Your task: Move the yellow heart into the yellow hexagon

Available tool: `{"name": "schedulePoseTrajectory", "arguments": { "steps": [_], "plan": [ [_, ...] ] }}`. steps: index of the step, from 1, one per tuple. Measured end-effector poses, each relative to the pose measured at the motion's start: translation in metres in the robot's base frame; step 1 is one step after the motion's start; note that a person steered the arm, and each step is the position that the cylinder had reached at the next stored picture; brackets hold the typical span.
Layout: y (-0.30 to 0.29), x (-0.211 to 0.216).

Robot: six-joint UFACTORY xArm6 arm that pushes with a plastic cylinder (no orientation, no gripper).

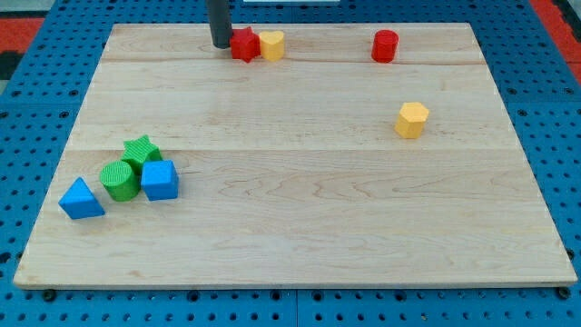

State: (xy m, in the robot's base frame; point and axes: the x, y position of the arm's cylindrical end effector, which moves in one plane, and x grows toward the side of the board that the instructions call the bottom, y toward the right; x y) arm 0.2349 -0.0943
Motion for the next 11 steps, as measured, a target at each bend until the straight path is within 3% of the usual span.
{"name": "schedulePoseTrajectory", "arguments": {
  "steps": [2, 4, 5, 6, 8, 9, 11],
  "plan": [
    [0.085, 0.016],
    [0.079, -0.031],
    [0.127, -0.031],
    [0.179, -0.023],
    [0.220, 0.027],
    [0.199, 0.058],
    [0.142, 0.039]
  ]
}}
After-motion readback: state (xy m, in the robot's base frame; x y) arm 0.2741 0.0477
